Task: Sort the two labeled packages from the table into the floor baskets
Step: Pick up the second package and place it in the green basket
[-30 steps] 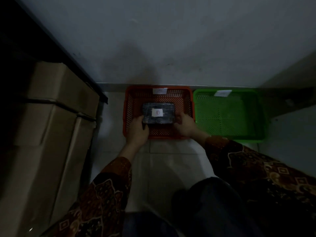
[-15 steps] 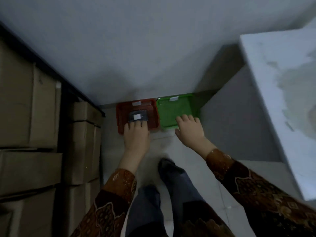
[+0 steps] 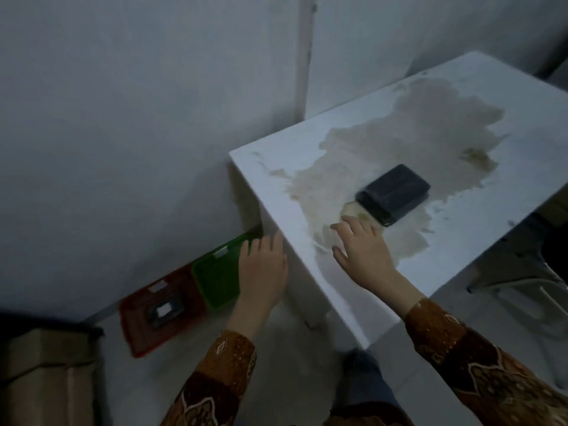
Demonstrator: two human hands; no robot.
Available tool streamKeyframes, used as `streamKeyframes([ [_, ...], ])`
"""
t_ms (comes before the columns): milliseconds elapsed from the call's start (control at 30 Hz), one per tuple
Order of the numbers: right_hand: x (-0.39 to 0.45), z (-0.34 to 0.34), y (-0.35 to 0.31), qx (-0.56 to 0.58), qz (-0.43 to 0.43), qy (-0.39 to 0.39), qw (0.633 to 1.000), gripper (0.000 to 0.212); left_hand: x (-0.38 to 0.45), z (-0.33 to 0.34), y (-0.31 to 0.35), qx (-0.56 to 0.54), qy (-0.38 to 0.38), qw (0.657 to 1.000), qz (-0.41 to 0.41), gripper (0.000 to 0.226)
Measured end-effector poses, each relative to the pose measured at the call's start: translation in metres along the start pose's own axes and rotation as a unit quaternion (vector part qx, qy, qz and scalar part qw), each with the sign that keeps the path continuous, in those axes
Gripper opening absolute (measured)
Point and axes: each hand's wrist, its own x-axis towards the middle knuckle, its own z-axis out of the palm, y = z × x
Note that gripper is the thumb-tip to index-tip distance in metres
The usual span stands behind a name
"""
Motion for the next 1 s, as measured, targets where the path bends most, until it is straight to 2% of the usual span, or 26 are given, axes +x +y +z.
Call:
streamKeyframes([
  [267,0.058,-0.011,0.214,0.059,0.05,0.0,0.997,0.048,0.093,0.064,0.163,-0.074,0.009,0.997,0.031,0.06],
  [367,0.075,-0.004,0.267,0.116,0.063,-0.023,0.991,0.054,0.116,0.088,0.188,-0.089,-0.032,0.995,0.019,0.08],
  [433,0.083,0.004,0.288,0.164,0.064,-0.073,0.982,0.064,0.128,0.099,0.194,-0.096,-0.058,0.994,0.007,0.09],
  [533,0.088,0.013,0.302,0.22,0.053,-0.127,0.966,0.076,0.142,0.108,0.202,-0.105,-0.058,0.993,0.006,0.091],
  [633,0.088,0.021,0.307,0.265,0.052,-0.114,0.956,0.075,0.152,0.108,0.202,-0.109,-0.053,0.993,0.01,0.081],
  [733,0.093,0.018,0.313,0.265,0.019,-0.052,0.963,0.068,0.157,0.099,0.198,-0.158,-0.047,0.986,0.008,0.072],
  [800,0.103,0.005,0.316,0.255,-0.027,-0.004,0.966,0.06,0.16,0.087,0.199,-0.222,-0.014,0.975,0.002,0.06],
  [867,0.118,-0.015,0.314,0.264,-0.056,0.007,0.963,0.049,0.164,0.072,0.201,-0.305,0.041,0.951,-0.019,0.049],
  [933,0.133,-0.036,0.31,0.273,-0.09,-0.013,0.958,0.039,0.17,0.058,0.203,-0.398,0.067,0.913,-0.065,0.049],
  [1000,0.144,-0.053,0.303,0.287,-0.11,-0.044,0.95,0.032,0.175,0.046,0.202,-0.488,0.053,0.863,-0.123,0.058],
])
